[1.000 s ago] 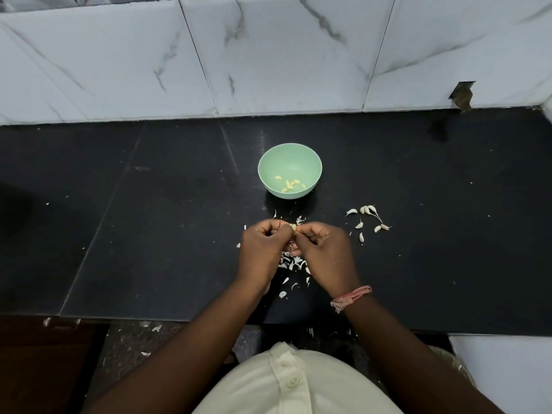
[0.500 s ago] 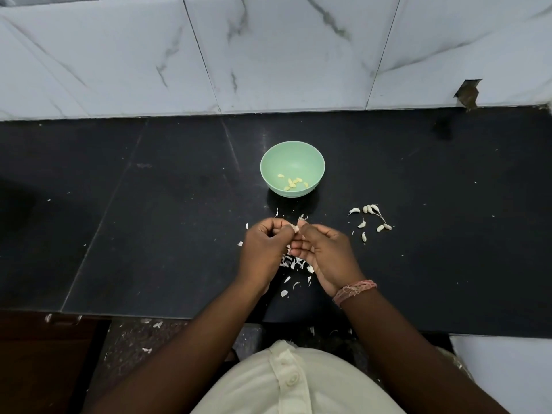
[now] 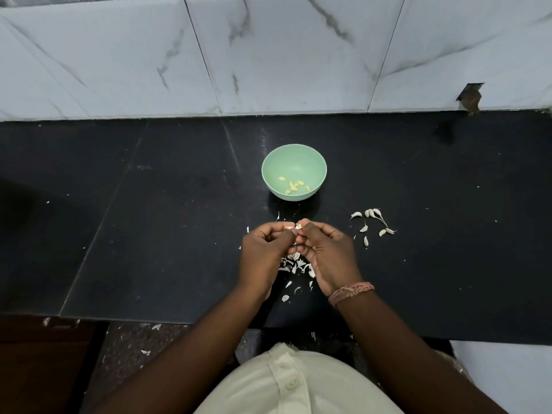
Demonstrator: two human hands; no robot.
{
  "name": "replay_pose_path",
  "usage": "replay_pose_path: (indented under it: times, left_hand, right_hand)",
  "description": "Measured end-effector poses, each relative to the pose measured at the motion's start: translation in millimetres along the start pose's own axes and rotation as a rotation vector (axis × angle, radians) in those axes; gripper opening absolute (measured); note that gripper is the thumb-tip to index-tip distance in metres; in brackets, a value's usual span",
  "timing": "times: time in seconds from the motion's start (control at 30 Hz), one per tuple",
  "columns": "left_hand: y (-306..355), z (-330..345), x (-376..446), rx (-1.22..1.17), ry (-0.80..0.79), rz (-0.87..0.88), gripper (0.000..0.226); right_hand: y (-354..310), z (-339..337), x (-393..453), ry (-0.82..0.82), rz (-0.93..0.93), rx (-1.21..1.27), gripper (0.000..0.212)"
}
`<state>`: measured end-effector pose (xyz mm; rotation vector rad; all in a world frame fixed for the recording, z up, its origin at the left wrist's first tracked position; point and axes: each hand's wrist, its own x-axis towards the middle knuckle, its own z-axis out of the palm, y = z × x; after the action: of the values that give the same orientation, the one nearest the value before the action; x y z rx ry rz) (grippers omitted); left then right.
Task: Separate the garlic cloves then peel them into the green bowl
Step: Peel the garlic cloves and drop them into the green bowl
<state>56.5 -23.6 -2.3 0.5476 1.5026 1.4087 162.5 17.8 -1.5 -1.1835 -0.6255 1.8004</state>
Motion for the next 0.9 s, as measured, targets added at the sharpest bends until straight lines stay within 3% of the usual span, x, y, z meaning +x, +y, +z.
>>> replay_pose_path:
  times: [0.4,0.9]
  left_hand:
    - [5.2,-1.4,0.0,0.359,0.038,0.211,0.014]
    - [3.5,4.4,-1.6,0.437,0.085,0.285,0.007]
  right_hand:
    - [-6.2,-1.7,-1.4,-0.018,-0.241,-0.445,0.013]
    - [-1.3,5.0,-5.7,0.117,-0.240,-0.377,0.008]
